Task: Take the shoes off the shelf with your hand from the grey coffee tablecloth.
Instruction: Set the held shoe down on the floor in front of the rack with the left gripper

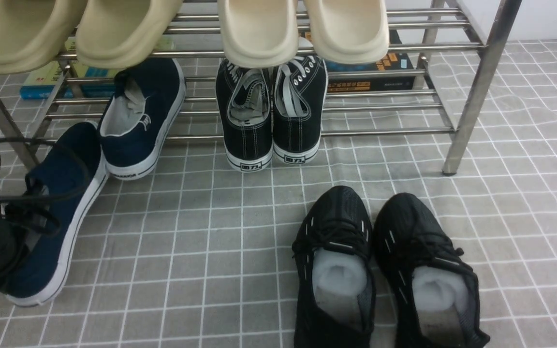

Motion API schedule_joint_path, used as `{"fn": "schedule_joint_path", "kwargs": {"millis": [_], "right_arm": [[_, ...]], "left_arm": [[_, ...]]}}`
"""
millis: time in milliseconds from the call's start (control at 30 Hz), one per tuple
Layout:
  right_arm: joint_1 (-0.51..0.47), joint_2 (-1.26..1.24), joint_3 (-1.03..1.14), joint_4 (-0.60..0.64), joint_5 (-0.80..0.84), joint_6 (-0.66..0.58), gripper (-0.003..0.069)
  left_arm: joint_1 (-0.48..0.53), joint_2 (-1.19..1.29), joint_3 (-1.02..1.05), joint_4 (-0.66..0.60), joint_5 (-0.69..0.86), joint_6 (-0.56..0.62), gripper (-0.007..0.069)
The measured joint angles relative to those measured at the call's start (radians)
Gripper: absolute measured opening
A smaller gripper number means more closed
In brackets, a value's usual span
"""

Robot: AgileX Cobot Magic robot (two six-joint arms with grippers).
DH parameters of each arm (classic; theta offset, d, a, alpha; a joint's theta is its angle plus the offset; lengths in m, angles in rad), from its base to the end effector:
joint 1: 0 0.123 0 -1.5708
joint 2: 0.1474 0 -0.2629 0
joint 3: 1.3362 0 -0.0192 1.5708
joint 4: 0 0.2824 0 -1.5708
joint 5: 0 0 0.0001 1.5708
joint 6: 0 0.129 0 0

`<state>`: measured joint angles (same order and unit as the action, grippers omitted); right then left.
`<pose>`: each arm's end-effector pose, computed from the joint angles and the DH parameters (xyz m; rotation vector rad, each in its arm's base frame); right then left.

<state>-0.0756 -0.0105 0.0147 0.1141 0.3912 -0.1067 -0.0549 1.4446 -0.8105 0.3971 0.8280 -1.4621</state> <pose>0.1423 -0.0052 0.1625 0.0400 1.8760 -0.0120 0.2872 0.0210 0.1351 -1.5299 2.3215 0.1371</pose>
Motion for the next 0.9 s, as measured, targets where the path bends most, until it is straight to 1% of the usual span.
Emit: {"fn": "schedule_joint_path", "kwargs": {"millis": [167,300,400,533,633,667,733,767,833,867,900], "right_arm": [[0.0,0.0,0.0,0.0,0.0,0.0,0.0239],[0.0,0.0,0.0,0.0,0.0,0.0,0.0239],[0.0,0.0,0.0,0.0,0.0,0.0,0.0239],[0.0,0.0,0.0,0.0,0.0,0.0,0.0239],[0.0,0.0,0.0,0.0,0.0,0.0,0.0239],[0.0,0.0,0.0,0.0,0.0,0.0,0.0239],[0.0,0.0,0.0,0.0,0.0,0.0,0.0239],[0.0,0.0,0.0,0.0,0.0,0.0,0.0239],[0.0,0.0,0.0,0.0,0.0,0.0,0.0239],[0.0,0.0,0.0,0.0,0.0,0.0,0.0239],[0.0,0.0,0.0,0.0,0.0,0.0,0.0239]], "left_arm": [[0.0,-0.001,0.06,-0.014,0.031,0.008,0.006],[0.0,-0.001,0.061,-0.013,0.028,0.023,0.006],[0.0,-0.001,0.061,-0.011,0.029,0.077,0.0062],[0.0,-0.001,0.061,-0.01,0.037,0.113,0.0078],[0.0,-0.002,0.061,-0.006,0.04,0.202,0.0143],[0.0,-0.002,0.061,-0.004,0.044,0.237,0.0176],[0.0,-0.004,0.057,-0.003,0.068,0.299,0.0253],[0.0,-0.004,0.046,-0.003,0.093,0.33,0.0314],[0.0,-0.004,0.021,-0.003,0.121,0.358,0.0373],[0.0,-0.004,-0.016,-0.005,0.147,0.38,0.0426],[0.0,-0.004,-0.05,-0.011,0.161,0.392,0.0454]]}}
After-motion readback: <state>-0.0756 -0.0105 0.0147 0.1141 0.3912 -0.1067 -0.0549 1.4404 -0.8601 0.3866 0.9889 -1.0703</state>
